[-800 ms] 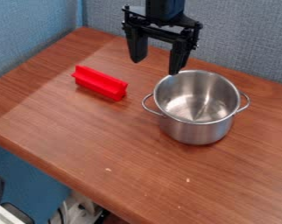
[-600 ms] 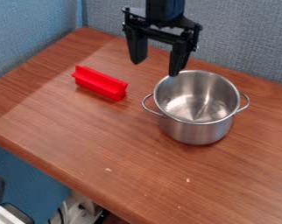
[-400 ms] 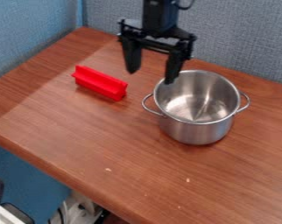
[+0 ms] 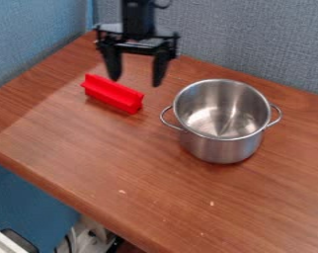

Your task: Move the red object from the metal pot to the table

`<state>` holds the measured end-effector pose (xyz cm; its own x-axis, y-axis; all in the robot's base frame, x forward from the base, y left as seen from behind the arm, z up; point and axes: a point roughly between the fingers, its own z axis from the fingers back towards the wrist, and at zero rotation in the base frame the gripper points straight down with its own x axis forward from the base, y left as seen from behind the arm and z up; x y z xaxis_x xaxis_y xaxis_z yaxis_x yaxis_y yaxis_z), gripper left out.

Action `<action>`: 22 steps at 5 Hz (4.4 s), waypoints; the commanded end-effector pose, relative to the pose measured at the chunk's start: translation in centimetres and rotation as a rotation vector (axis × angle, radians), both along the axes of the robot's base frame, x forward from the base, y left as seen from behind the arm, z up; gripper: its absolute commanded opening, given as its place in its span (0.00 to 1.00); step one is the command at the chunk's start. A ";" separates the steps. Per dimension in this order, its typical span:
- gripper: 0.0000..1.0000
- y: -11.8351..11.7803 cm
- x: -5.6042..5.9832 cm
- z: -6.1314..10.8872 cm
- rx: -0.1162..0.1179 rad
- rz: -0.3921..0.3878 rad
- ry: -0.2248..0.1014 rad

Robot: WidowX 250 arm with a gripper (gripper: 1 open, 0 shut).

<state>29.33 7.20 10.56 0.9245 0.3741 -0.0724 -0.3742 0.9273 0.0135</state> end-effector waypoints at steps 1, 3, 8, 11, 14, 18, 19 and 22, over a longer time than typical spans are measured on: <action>1.00 2.1 0.9 0.4 0.014 0.130 -0.049; 1.00 4.6 1.5 -0.4 0.023 0.528 -0.126; 1.00 6.4 3.5 -4.9 0.113 0.866 -0.214; 1.00 6.2 4.4 -5.4 0.144 0.824 -0.224; 1.00 6.0 5.3 -4.7 0.158 0.793 -0.220; 0.00 5.6 5.9 -5.4 0.183 0.754 -0.225; 0.00 5.4 6.0 -5.4 0.189 0.740 -0.226; 0.00 4.9 6.3 -5.5 0.199 0.707 -0.229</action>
